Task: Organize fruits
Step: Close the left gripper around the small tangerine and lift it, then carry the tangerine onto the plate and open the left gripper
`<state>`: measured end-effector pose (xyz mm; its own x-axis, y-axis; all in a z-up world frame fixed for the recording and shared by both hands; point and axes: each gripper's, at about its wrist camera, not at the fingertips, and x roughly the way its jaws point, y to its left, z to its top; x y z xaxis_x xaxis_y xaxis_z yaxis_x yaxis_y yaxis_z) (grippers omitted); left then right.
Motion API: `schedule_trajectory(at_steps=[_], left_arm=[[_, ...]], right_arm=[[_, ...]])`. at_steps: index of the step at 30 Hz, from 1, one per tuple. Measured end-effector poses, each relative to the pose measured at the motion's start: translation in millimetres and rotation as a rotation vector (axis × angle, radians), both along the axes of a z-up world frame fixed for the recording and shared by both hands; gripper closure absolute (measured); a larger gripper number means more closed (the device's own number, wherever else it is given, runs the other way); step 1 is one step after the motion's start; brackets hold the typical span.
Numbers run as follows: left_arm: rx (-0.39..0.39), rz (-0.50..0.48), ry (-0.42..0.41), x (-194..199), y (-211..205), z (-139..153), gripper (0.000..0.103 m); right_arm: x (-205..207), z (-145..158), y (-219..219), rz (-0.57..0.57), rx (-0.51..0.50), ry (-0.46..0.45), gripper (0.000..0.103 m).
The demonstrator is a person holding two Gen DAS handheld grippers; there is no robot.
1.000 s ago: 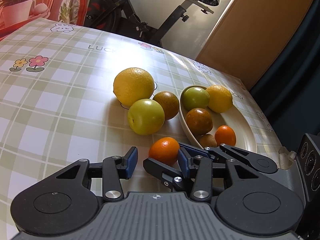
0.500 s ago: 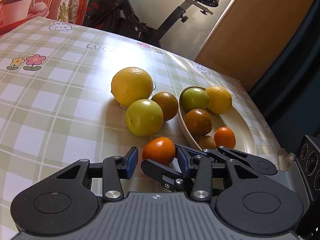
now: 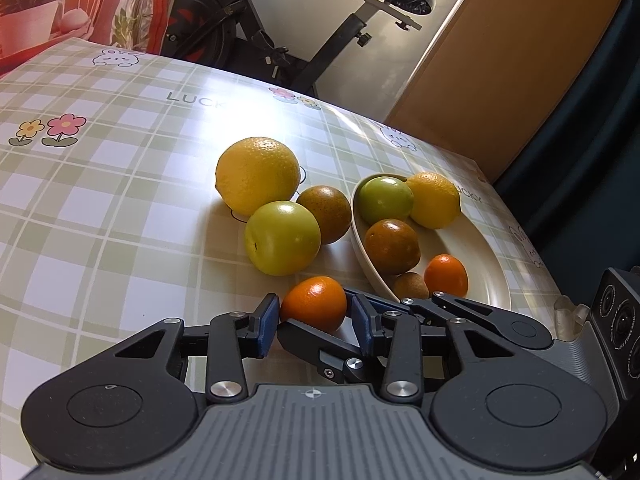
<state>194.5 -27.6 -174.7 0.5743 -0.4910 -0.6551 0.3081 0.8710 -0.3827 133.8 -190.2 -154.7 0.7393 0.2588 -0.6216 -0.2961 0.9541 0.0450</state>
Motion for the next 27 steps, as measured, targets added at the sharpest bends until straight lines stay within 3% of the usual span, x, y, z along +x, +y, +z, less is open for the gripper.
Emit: schedule_trajectory(at_steps=[10,20,27], left_arm=[[0.037,-0.014,-0.026,-3.1,-4.1,6.0,0.062],[0.058,-0.017,-0.014,-6.1,-2.8,4.7,0.062],[0.066,-0.017,-0.022,-8.5,-4.9,6.1,0.062]], right_arm=[[-8.5,4.5,-1.6,-0.005,0.019,-0.045,0.059],[-6.8,2.1,5.4,0.0,-0.034,-0.02,0.055],[-4.7,0.1,7.3,0.012,-0.043,-0.004,0.059]])
